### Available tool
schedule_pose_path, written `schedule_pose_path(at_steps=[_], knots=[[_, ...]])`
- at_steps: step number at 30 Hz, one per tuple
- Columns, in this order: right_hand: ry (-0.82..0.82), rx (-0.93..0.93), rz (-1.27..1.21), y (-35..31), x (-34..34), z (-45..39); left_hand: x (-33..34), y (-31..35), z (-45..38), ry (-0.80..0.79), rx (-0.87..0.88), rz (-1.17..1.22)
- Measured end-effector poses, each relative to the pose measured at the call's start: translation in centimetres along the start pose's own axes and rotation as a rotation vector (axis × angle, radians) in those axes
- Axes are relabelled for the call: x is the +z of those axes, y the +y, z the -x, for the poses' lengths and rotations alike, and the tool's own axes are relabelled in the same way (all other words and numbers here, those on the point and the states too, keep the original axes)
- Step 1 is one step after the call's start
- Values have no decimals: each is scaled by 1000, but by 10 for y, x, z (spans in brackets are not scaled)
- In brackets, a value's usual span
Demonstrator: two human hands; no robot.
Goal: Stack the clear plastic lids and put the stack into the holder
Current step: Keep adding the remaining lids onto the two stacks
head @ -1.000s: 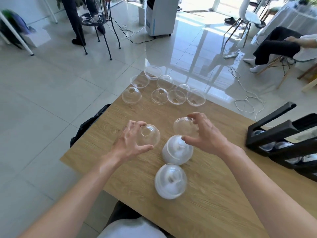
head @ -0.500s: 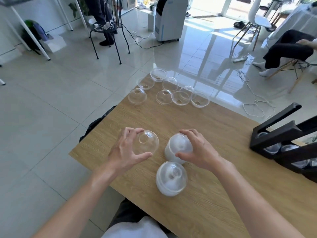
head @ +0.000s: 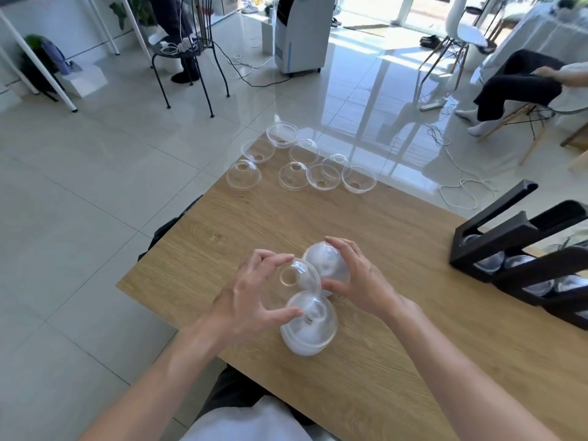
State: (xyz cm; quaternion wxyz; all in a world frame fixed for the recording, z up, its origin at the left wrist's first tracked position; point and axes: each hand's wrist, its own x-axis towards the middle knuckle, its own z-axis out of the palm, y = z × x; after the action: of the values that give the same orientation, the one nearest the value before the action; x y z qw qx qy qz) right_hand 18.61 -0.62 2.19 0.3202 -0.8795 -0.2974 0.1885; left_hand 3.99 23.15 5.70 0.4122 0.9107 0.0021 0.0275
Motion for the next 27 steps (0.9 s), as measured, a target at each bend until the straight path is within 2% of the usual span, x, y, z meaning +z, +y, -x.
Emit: schedule_pose_path(at_steps=[14,22,27], knots=[[-79,23,-24,6,-19,5,21,16,8,-161,79,-30],[-160,66,-18,11,-28,13,45,2,7,-273,69,-64],[-117,90,-68,10,-32,10,47,-7,7,-281,109,-51]])
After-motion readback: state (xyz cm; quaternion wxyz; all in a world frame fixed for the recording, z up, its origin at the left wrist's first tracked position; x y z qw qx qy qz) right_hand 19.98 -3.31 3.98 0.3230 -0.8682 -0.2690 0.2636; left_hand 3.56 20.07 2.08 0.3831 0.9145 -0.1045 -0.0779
